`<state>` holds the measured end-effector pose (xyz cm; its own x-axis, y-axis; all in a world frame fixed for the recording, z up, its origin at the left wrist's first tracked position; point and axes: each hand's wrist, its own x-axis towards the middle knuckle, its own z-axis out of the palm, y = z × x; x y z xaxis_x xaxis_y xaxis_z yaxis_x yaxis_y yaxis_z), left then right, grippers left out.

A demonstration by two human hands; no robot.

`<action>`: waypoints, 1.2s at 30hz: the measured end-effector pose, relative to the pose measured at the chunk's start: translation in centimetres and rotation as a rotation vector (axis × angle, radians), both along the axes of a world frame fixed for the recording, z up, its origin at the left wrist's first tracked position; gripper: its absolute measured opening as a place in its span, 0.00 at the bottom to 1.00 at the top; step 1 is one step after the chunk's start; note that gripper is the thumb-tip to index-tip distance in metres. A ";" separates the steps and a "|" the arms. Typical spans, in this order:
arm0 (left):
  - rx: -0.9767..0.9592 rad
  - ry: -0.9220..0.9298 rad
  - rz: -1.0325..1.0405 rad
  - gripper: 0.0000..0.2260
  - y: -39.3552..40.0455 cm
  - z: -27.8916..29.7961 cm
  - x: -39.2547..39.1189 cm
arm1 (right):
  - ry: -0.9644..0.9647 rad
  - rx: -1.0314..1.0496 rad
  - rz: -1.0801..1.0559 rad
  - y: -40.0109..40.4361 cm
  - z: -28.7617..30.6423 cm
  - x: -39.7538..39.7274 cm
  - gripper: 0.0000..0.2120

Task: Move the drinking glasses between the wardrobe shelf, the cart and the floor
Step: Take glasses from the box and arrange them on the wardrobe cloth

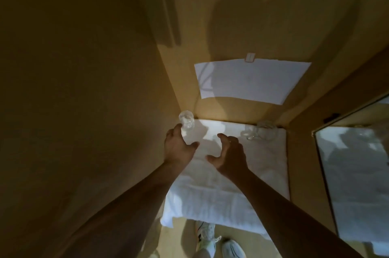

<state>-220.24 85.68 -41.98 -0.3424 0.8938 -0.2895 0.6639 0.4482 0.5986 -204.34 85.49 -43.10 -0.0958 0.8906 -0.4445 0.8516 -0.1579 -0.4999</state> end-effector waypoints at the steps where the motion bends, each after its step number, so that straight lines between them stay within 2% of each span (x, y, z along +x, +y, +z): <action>1: 0.005 0.009 -0.007 0.31 0.8 -0.8 -0.3 | 0.008 -0.009 -0.010 0.7 -0.9 -0.3 0.42; 9: 0.043 0.131 -0.095 0.31 7.2 -8.3 -1.7 | 0.061 -0.047 -0.054 4.2 -9.3 -1.9 0.41; 15: 0.041 0.253 -0.150 0.40 9.5 -14.8 -2.8 | 0.111 -0.038 -0.116 4.5 -14.5 -2.1 0.41; 21: -0.088 0.315 -0.237 0.47 12.8 -19.1 -4.1 | 0.149 -0.024 -0.199 3.9 -17.8 -1.7 0.39; 24: -0.038 0.402 -0.245 0.43 13.6 -20.3 -3.9 | 0.147 -0.035 -0.252 3.4 -18.7 -0.5 0.39; 27: 0.083 0.536 -0.302 0.28 13.3 -20.8 -3.4 | 0.127 -0.027 -0.311 3.1 -19.2 1.4 0.38; 28: 0.125 0.541 -0.319 0.24 12.9 -21.0 -3.1 | 0.120 -0.031 -0.341 3.2 -19.4 2.2 0.38; 32: 0.319 0.422 -0.364 0.25 11.3 -20.7 -1.0 | 0.092 -0.067 -0.465 4.6 -19.9 5.5 0.37; 34: 0.304 0.334 -0.369 0.24 11.0 -20.3 1.0 | 0.083 -0.070 -0.525 5.1 -20.1 6.8 0.37; 36: 0.195 0.212 -0.325 0.27 10.8 -19.8 3.4 | 0.093 -0.072 -0.594 5.3 -20.4 8.0 0.37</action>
<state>-216.87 96.46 -61.82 -0.0682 0.9960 -0.0578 0.8693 0.0877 0.4864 -196.38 90.79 -63.51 0.3672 0.7715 -0.5196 0.5606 -0.6293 -0.5382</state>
